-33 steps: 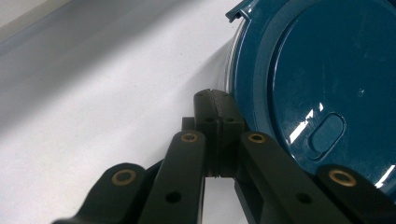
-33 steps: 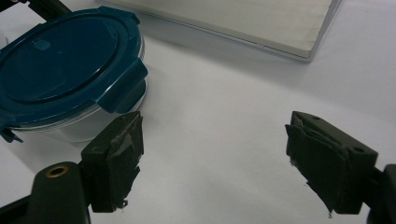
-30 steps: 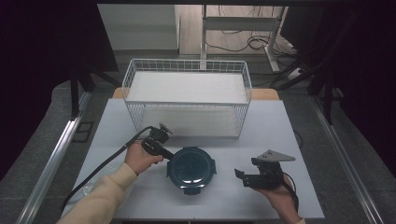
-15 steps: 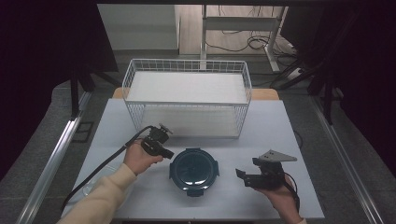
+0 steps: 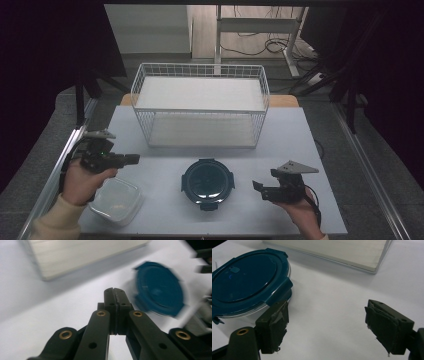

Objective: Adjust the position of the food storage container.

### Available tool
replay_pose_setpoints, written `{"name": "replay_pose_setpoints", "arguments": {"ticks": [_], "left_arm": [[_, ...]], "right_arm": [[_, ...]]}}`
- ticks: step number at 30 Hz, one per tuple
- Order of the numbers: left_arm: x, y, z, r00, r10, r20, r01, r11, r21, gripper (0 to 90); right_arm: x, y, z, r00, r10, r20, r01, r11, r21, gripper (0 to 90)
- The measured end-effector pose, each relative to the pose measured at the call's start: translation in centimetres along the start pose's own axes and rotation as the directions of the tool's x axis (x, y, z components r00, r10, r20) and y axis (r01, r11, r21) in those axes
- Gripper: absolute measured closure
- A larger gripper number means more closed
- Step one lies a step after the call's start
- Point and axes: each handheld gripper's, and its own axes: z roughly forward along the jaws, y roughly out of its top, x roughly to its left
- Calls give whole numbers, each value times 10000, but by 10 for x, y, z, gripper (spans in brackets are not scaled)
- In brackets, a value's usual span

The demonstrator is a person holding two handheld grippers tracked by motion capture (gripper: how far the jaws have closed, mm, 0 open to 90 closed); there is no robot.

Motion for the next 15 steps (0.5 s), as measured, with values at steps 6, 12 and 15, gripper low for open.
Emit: {"name": "replay_pose_setpoints", "arguments": {"ticks": [6,12,15], "left_arm": [[-50,-24,14,9898,553,1312,-523,9983,-257,897],[-92,-35,46,9678,993,2315,-909,9948,-464,882],[-99,-38,64,9681,1060,2271,-1009,9943,-344,801]], "right_arm": [[2,2,1,10000,-92,-14,92,10000,-33,186],[3,2,0,9999,-112,-76,111,9999,-81,186],[5,2,0,9997,-192,-155,191,9998,-74,186]]}}
